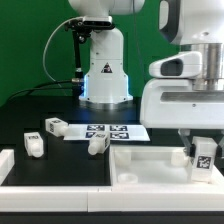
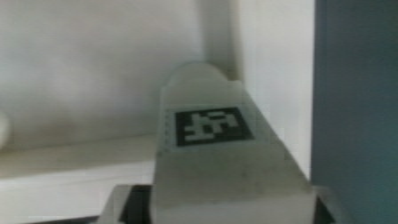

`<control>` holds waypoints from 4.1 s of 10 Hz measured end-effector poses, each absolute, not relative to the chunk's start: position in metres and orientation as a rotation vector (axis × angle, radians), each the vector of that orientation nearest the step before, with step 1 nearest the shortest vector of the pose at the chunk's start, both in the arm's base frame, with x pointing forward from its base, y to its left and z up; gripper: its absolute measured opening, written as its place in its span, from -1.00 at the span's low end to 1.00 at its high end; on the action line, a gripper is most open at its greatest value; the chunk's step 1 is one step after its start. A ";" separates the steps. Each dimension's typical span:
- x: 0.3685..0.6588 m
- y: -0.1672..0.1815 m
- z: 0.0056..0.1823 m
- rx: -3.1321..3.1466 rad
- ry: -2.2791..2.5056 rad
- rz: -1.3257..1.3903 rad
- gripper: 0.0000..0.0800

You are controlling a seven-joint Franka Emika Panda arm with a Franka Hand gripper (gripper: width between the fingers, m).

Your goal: Assemble one leg

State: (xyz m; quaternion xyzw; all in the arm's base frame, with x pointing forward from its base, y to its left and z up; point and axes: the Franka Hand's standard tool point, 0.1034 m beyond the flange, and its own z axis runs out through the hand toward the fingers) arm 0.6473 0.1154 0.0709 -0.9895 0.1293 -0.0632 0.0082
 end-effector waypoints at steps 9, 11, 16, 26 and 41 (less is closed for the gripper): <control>0.644 0.103 0.069 -2.296 1.990 -0.006 -0.27; 0.644 0.103 0.068 -2.331 1.949 -0.012 0.27; 0.646 0.113 0.070 -2.849 1.057 -0.082 0.62; 0.647 0.114 0.068 -3.113 0.117 -0.150 -0.09; 0.640 0.104 0.066 -1.625 2.543 0.006 -0.28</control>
Offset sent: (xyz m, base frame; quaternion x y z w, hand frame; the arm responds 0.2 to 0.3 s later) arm -0.0043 -0.0023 -0.0124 0.0096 -0.0531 0.4310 0.9008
